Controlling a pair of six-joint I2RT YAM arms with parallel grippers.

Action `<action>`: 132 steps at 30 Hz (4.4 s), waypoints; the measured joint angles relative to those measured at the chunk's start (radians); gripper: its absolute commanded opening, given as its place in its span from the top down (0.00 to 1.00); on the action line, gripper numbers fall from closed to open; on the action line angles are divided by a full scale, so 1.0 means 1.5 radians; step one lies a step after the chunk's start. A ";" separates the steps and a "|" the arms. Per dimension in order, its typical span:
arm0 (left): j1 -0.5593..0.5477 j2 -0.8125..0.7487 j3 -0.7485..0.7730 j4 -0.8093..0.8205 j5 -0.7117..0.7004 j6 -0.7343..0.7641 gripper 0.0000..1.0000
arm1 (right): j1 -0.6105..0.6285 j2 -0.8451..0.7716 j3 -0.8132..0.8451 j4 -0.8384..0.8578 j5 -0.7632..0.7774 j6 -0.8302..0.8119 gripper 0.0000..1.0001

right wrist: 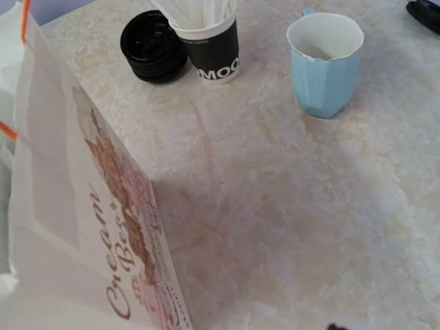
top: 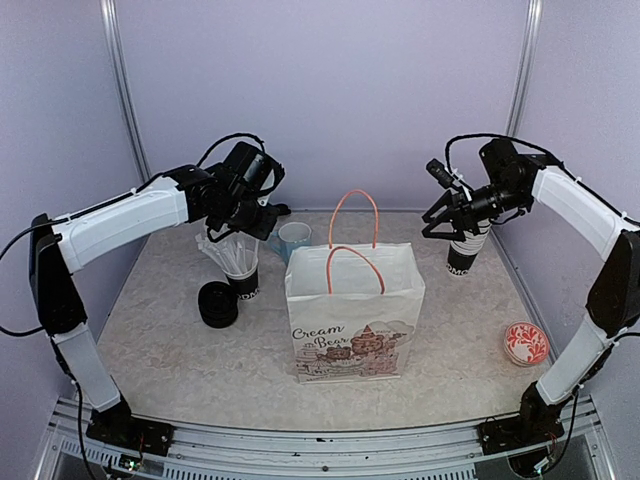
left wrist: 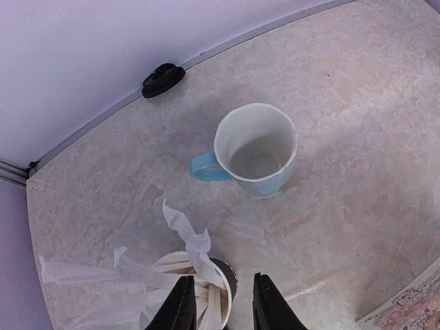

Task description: Pack the takeout coffee

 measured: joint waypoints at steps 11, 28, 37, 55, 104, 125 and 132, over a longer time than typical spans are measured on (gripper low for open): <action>0.004 0.061 0.061 0.012 -0.046 0.006 1.00 | 0.000 0.000 -0.002 0.003 0.000 0.000 0.35; -0.001 0.011 0.137 -0.066 -0.031 -0.006 0.89 | 0.000 0.005 -0.007 0.005 0.000 0.000 0.35; 0.002 -0.036 0.145 -0.076 -0.003 -0.022 0.62 | 0.000 0.018 -0.005 0.003 -0.005 -0.001 0.34; 0.015 0.095 0.173 -0.147 0.005 -0.051 0.67 | 0.000 0.020 -0.005 0.001 -0.006 -0.005 0.32; -0.050 -0.105 0.245 -0.197 -0.029 -0.074 0.60 | 0.000 0.020 0.006 -0.004 -0.009 -0.005 0.32; 0.015 0.134 0.232 -0.168 0.006 -0.047 0.61 | 0.000 0.019 -0.006 -0.005 -0.009 -0.005 0.32; 0.015 0.159 0.232 -0.166 -0.002 -0.035 0.71 | 0.000 0.018 -0.008 -0.005 -0.009 -0.005 0.32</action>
